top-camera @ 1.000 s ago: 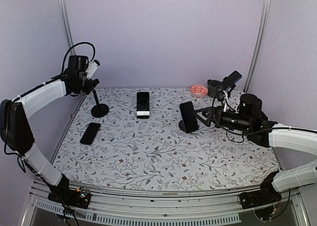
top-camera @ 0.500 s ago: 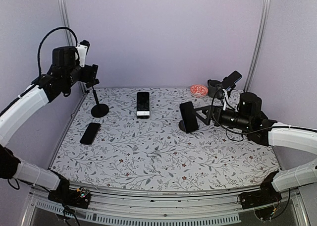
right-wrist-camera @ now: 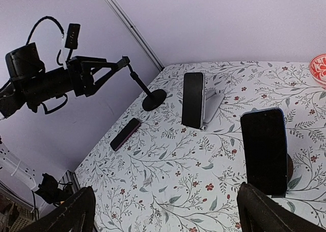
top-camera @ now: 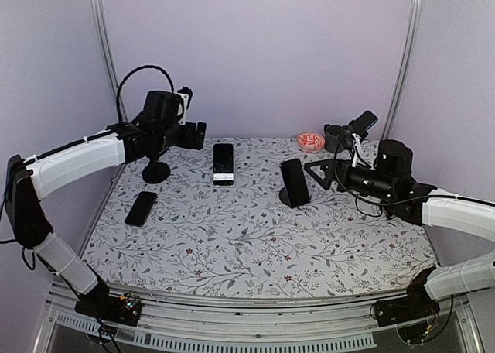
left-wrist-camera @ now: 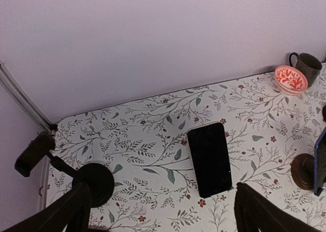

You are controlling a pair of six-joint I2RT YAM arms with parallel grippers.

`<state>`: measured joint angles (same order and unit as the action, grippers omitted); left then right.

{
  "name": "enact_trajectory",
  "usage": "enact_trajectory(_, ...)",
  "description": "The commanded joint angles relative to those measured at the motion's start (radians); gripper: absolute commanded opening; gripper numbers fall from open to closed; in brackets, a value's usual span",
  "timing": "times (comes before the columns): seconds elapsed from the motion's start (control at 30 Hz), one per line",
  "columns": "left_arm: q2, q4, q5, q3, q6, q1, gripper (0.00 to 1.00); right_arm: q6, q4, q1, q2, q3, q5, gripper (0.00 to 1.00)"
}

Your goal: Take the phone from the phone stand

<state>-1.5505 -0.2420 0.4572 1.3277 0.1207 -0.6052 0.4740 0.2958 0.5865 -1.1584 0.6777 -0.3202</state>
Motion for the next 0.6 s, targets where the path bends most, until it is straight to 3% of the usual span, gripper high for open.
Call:
enact_trajectory(0.0,-0.124,0.051,-0.02,0.043,0.137,-0.046,0.99,-0.003,-0.01,-0.008,0.032,0.01,0.029,0.99)
enact_trajectory(0.57,-0.57,-0.037,-0.008,0.317,0.356,-0.042,0.99,0.018,-0.033,-0.008,0.067,-0.025,0.045,0.99)
